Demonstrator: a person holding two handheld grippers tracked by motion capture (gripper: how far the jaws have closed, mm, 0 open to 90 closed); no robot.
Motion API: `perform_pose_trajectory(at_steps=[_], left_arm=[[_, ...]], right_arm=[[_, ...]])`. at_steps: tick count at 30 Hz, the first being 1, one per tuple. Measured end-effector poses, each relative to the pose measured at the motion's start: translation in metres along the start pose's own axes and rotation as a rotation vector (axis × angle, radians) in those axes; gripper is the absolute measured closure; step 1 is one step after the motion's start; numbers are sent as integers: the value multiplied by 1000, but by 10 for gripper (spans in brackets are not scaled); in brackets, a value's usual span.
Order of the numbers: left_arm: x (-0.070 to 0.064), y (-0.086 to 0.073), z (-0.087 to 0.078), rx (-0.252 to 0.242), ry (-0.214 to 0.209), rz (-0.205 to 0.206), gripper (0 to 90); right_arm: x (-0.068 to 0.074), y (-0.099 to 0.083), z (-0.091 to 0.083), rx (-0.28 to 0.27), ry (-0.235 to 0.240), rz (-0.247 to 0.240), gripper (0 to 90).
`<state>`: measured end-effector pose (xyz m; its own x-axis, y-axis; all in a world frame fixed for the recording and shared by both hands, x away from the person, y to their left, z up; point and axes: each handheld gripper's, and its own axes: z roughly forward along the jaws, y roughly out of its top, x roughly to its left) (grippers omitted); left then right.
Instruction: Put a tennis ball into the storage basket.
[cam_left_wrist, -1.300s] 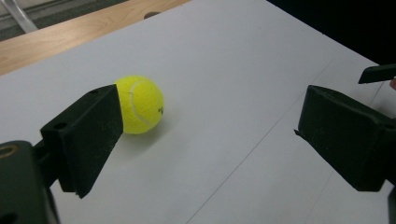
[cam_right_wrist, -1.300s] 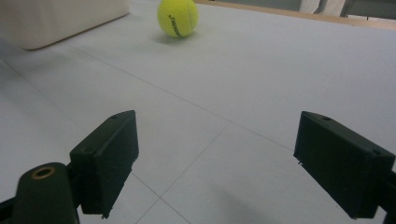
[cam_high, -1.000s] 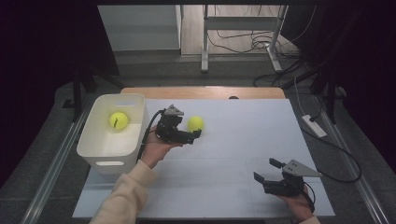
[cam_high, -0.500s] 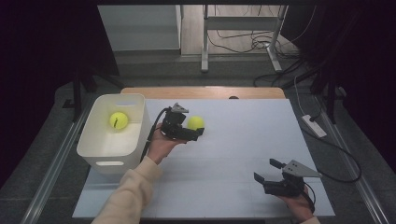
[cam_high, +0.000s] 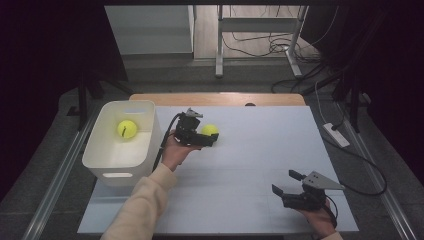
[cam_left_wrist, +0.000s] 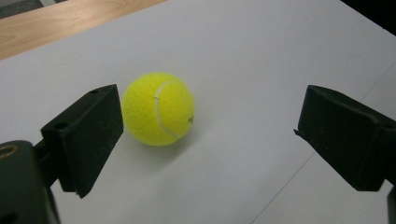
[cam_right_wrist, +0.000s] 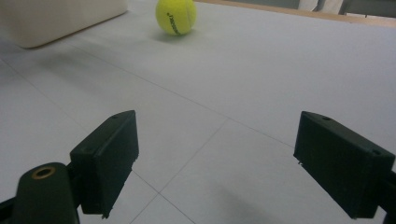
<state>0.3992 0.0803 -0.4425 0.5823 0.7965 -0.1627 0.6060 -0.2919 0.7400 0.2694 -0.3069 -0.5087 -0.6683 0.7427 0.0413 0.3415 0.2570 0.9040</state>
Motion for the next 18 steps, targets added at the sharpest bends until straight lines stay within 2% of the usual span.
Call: perform_pose_trajectory(at_steps=[18], left_arm=[[9, -2, 24, 33, 28, -34, 52]], right_arm=[[0, -1, 0, 4, 0, -5, 139]])
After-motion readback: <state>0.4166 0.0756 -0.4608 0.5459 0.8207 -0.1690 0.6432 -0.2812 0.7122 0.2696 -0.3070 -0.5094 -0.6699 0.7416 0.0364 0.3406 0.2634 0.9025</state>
